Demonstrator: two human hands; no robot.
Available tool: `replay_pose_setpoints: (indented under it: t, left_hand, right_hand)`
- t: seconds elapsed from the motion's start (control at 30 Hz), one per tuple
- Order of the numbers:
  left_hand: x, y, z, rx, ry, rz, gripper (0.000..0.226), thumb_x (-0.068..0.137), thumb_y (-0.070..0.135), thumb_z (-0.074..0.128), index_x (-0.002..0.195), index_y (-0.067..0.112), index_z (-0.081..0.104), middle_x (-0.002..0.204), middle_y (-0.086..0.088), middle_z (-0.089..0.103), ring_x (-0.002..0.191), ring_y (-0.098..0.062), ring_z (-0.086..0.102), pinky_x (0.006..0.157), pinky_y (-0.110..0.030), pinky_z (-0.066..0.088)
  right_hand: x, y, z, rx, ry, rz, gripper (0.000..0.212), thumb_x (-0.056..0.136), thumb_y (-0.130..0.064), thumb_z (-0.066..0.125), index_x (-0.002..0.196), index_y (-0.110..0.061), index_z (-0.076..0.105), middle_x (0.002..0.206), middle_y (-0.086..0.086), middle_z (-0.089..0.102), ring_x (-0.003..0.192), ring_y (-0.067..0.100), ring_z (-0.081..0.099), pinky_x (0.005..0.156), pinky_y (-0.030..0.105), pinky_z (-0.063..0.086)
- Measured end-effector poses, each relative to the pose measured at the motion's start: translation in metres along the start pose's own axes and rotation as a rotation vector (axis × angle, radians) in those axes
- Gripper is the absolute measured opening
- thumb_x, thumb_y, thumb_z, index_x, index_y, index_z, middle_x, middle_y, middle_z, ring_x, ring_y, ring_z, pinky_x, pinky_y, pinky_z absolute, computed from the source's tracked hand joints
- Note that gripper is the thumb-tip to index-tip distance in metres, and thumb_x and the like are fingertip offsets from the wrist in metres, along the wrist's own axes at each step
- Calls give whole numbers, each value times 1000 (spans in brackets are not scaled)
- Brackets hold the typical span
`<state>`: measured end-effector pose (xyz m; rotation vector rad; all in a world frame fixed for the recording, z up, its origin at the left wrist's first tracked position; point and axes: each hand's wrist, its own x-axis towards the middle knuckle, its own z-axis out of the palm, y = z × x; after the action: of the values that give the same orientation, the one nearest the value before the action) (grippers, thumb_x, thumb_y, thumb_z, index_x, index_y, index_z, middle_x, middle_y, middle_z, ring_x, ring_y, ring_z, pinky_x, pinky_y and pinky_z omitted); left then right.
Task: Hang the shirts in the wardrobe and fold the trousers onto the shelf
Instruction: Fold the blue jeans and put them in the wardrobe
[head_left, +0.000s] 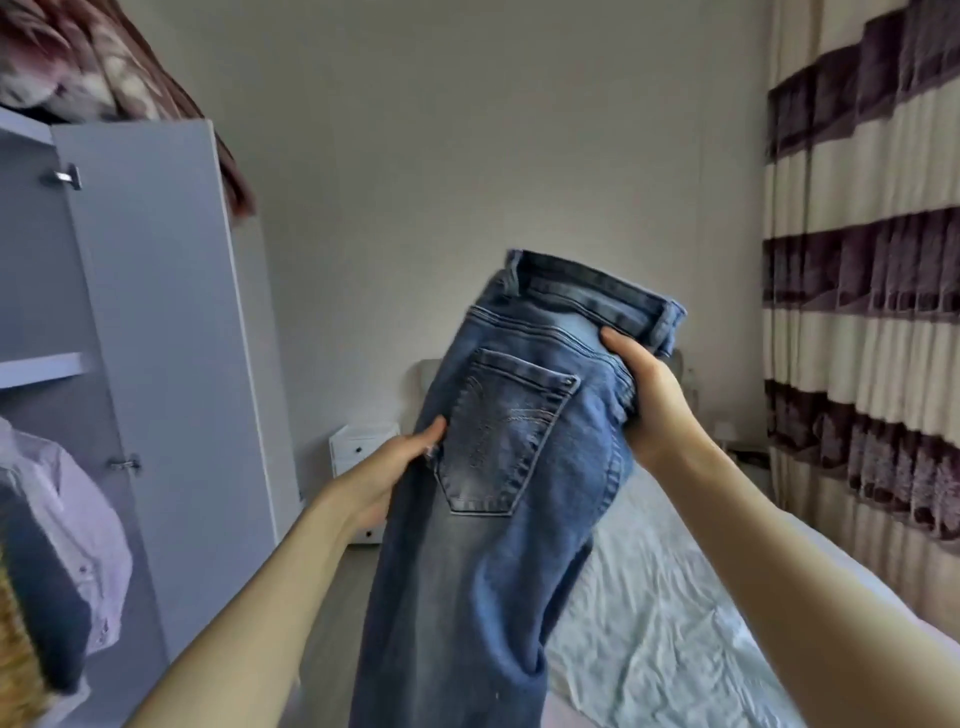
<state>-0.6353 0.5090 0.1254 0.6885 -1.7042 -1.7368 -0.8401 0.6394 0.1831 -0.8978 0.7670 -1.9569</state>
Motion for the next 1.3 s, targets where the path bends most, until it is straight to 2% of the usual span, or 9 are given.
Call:
replay_pose_setpoints:
  t: [0.17, 0.3, 0.4, 0.5, 0.67, 0.87, 1.07, 1.2, 1.3]
  left_hand:
    - [51, -63, 10, 288, 96, -50, 22, 91, 36, 56, 88, 18, 67, 88, -2, 70, 73, -10, 67, 64, -16, 52]
    - [89, -135, 41, 409, 146, -59, 13, 96, 20, 51, 93, 12, 60, 85, 0, 60, 81, -13, 55, 58, -12, 40]
    - [103, -201, 69, 395, 49, -267, 12, 96, 23, 49, 107, 19, 53, 85, 3, 55, 71, -9, 50, 51, -14, 38]
    - [116, -261, 99, 411, -46, -430, 27, 96, 28, 48, 120, 18, 50, 97, -2, 54, 79, -12, 52, 61, -21, 37]
    - [153, -326, 156, 486, -172, -533, 39, 94, 29, 47, 131, 19, 45, 117, 1, 51, 106, -17, 53, 79, -26, 41]
    - [220, -410, 282, 526, -319, -594, 44, 94, 30, 47, 136, 19, 42, 132, -2, 48, 109, -13, 50, 89, -23, 40]
    - [251, -493, 406, 298, -428, -815, 48, 98, 37, 41, 143, 25, 32, 146, 3, 37, 118, -10, 43, 91, -27, 39]
    - [239, -536, 438, 74, -429, -1051, 59, 92, 63, 30, 143, 35, 28, 147, 11, 33, 133, -15, 35, 104, -40, 31]
    - [221, -561, 439, -327, -174, -1191, 66, 83, 75, 30, 121, 29, 59, 114, 4, 64, 105, -19, 57, 90, -39, 40]
  right_hand:
    - [14, 60, -71, -77, 248, 81, 35, 92, -15, 51, 123, 0, 54, 114, 17, 64, 103, 31, 62, 91, 39, 50]
    - [11, 86, -144, -244, 431, 97, 10, 92, -12, 53, 98, -9, 59, 71, -1, 72, 61, 11, 68, 57, 21, 55]
    - [3, 100, -219, -385, 570, 171, 21, 90, -13, 55, 111, -8, 56, 91, 5, 68, 69, 14, 65, 63, 27, 55]
    - [-5, 103, -293, -480, 648, 256, 25, 89, -12, 57, 114, -9, 55, 99, 8, 64, 76, 16, 62, 68, 30, 51]
    - [-27, 121, -406, -629, 749, 392, 13, 87, -7, 61, 98, -15, 59, 94, 8, 64, 76, 16, 62, 74, 33, 47]
    - [-54, 144, -571, -769, 869, 550, 20, 86, -12, 64, 106, -14, 60, 106, 12, 63, 94, 29, 60, 91, 43, 48]
    - [-77, 156, -688, -951, 794, 638, 40, 91, -5, 52, 130, -14, 48, 115, 8, 59, 101, 22, 55, 82, 29, 42]
    - [-95, 168, -704, -1194, 427, 546, 65, 89, 3, 50, 143, -26, 31, 136, -14, 39, 126, 9, 39, 94, 2, 28]
    - [-122, 180, -700, -1353, 39, 480, 79, 76, 12, 53, 139, -28, 27, 143, -7, 33, 137, 25, 31, 110, 20, 25]
